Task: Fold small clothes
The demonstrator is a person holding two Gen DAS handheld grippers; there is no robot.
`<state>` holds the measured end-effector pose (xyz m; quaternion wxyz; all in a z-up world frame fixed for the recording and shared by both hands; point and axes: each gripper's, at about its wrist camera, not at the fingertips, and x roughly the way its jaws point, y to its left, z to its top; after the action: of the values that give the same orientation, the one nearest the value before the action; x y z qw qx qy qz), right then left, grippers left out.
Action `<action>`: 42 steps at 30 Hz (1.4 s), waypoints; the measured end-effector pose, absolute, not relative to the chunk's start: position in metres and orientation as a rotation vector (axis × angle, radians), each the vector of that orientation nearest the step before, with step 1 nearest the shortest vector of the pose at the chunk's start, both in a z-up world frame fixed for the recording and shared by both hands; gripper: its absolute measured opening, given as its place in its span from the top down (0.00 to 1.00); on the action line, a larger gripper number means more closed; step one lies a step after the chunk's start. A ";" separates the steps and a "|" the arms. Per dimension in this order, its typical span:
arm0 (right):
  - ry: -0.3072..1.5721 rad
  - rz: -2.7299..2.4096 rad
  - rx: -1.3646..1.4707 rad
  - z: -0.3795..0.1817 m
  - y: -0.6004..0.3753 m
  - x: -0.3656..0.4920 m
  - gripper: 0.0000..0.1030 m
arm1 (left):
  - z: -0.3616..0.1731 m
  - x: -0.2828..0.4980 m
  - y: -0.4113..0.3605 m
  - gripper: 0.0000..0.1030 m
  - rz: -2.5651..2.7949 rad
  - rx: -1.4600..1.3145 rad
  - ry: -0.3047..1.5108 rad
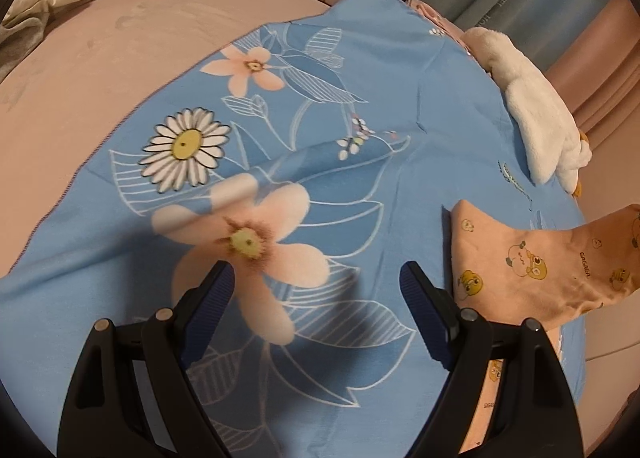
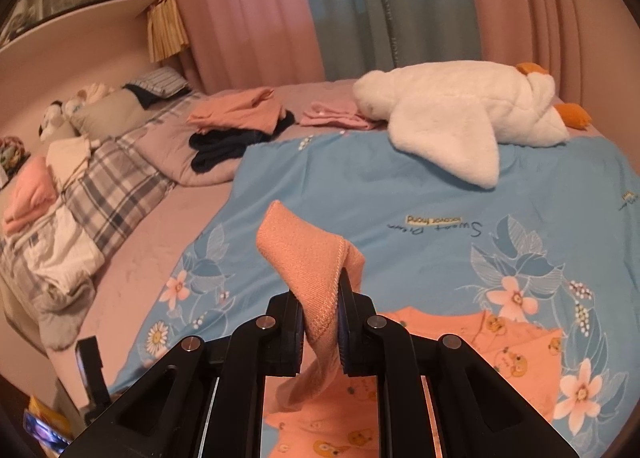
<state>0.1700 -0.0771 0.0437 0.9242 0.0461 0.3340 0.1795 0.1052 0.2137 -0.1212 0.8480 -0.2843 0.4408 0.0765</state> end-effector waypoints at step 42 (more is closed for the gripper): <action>0.946 0.151 0.344 -0.083 -0.236 0.172 0.85 | -0.149 0.165 0.081 0.66 -0.300 -0.516 1.006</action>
<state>0.1718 -0.2364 -0.0826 0.8733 0.1649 0.4527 0.0723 0.1645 0.0814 -0.1491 0.8337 -0.2434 0.4749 -0.1417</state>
